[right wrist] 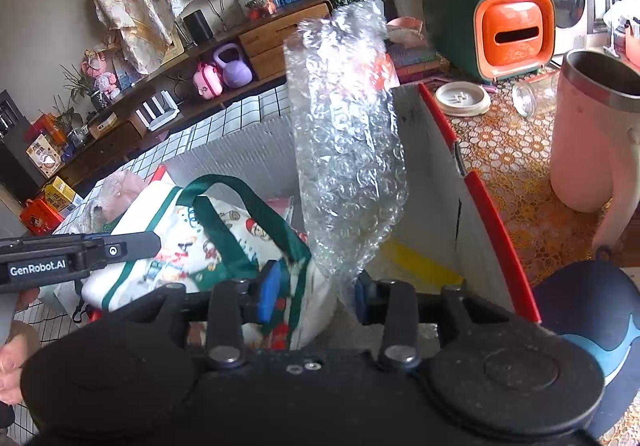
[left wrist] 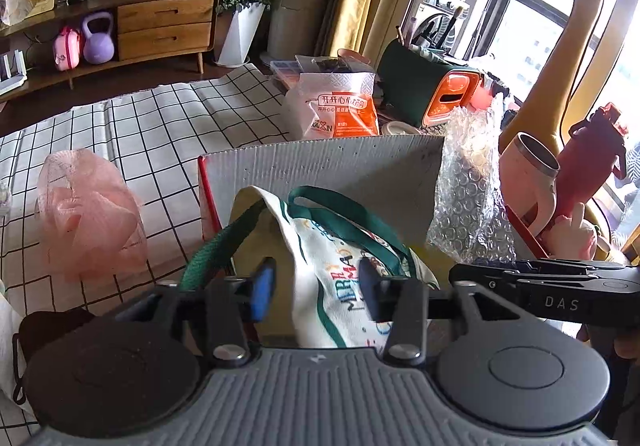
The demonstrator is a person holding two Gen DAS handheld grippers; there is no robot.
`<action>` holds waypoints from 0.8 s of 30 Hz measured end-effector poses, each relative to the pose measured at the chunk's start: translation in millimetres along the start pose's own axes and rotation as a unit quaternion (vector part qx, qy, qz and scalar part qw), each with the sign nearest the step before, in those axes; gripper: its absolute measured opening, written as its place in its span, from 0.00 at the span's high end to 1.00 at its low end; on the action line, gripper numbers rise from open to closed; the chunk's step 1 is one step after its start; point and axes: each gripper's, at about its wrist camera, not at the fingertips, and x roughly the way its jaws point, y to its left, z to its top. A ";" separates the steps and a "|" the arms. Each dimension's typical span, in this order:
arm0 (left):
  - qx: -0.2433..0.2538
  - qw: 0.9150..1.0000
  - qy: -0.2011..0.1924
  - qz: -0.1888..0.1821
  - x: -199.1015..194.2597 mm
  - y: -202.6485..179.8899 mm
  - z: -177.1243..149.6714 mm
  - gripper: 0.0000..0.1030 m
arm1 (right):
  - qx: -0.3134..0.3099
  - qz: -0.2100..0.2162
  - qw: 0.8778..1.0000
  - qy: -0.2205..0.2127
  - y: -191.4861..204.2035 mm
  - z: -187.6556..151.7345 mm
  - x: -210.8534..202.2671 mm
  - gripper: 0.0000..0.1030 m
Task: Organize soft objects
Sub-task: 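Lower into the red box and open the left gripper while the right gripper releases the bubble wrap, then withdraw both grippers toward the grey fuzzy cloth and pink bath puff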
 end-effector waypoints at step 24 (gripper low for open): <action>-0.002 0.994 -0.096 0.044 -132.1 6.3 -48.1 0.23 | -0.035 -0.002 0.996 -0.084 38.4 -16.2 -94.8 0.15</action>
